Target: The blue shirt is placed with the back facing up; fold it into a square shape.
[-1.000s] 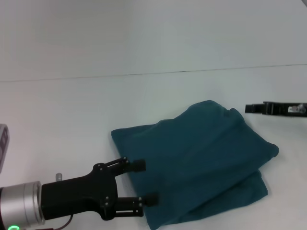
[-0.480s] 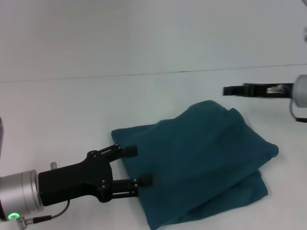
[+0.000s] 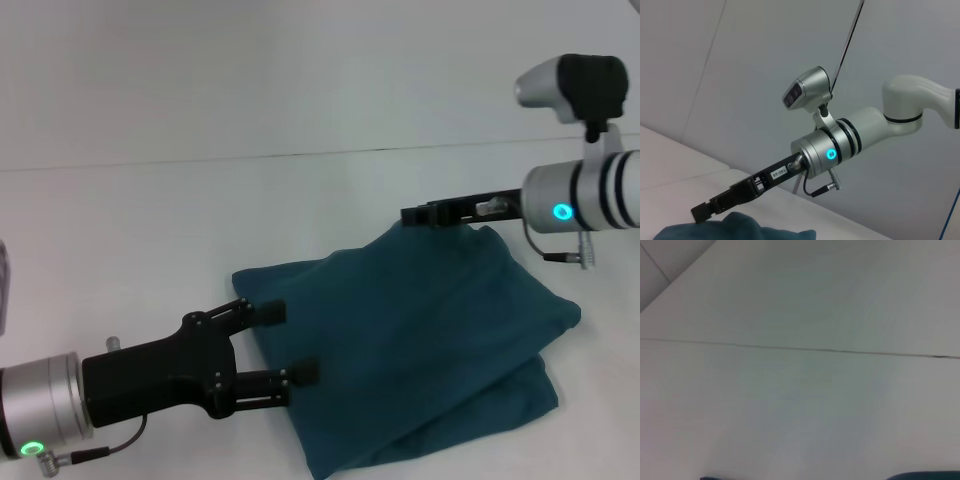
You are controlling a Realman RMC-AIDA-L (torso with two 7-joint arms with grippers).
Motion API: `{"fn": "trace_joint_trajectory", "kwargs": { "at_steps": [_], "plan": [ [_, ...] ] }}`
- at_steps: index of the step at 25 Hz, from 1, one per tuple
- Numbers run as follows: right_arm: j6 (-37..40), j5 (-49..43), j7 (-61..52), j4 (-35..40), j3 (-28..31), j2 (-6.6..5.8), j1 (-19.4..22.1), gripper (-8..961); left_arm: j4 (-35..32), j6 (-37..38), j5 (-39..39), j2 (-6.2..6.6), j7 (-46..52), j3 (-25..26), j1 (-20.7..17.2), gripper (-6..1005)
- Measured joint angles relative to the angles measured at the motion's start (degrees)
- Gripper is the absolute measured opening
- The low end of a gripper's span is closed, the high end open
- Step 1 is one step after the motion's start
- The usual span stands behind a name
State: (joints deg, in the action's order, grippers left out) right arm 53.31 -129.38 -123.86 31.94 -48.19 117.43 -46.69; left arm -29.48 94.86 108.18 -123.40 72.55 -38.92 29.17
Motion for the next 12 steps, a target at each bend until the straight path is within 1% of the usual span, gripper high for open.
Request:
{"fn": "trace_joint_trajectory", "kwargs": {
  "at_steps": [4,8,10,12],
  "plan": [
    [-2.0,0.0,-0.1,-0.1,-1.3,0.93,-0.4,304,0.0,0.0,0.0,0.0,-0.1,0.0,-0.2,937],
    [-4.9,0.0,0.0,-0.6,-3.4,1.99,-0.5,379,0.0,0.0,0.0,0.0,-0.1,0.0,-0.3,936],
    [-6.4,0.1,-0.1,-1.6,-5.0,2.23,-1.0,416,0.0,-0.1,0.0,0.0,-0.1,0.0,-0.3,936],
    [-7.1,0.3,-0.1,-2.9,-5.6,2.33,-1.5,413,0.0,-0.1,0.0,0.0,0.0,0.0,-0.3,936]
  ]
}}
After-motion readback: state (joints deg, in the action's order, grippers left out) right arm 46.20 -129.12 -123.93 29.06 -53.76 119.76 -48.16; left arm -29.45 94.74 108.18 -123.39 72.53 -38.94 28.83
